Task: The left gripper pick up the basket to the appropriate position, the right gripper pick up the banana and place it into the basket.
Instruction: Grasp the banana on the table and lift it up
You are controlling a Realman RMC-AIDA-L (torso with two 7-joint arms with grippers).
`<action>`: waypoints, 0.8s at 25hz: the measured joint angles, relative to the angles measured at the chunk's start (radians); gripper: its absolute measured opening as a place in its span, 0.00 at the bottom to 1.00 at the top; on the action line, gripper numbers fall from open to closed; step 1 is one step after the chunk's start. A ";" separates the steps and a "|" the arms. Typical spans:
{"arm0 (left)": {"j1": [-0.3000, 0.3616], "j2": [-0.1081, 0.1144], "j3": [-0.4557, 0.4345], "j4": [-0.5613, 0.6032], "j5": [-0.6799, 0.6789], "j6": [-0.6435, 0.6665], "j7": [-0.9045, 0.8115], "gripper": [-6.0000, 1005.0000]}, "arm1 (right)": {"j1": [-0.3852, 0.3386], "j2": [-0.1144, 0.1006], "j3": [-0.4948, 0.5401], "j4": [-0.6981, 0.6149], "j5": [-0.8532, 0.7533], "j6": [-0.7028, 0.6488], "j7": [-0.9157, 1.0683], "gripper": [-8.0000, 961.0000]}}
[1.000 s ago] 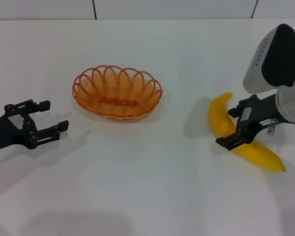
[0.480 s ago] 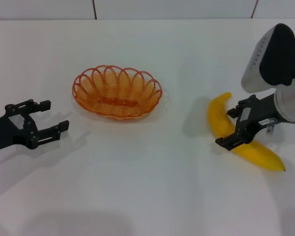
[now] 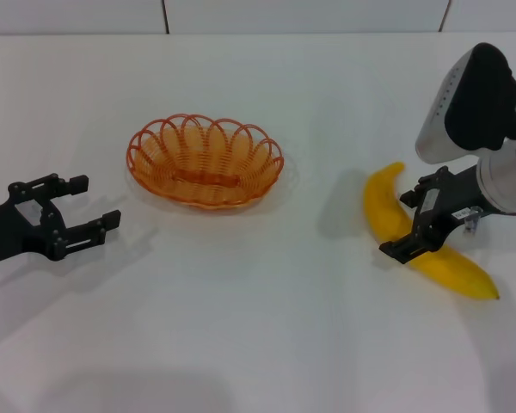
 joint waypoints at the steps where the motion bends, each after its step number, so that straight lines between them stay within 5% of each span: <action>1: 0.000 0.000 0.000 0.000 0.000 0.000 0.000 0.76 | 0.001 0.000 0.000 0.000 -0.002 0.000 0.000 0.91; 15: -0.001 -0.002 0.000 0.000 -0.002 0.000 0.000 0.76 | 0.011 -0.001 -0.001 0.002 -0.005 -0.002 0.013 0.87; 20: -0.002 -0.002 0.000 0.000 -0.003 0.000 0.000 0.76 | 0.011 -0.001 -0.001 -0.004 -0.005 -0.009 0.013 0.65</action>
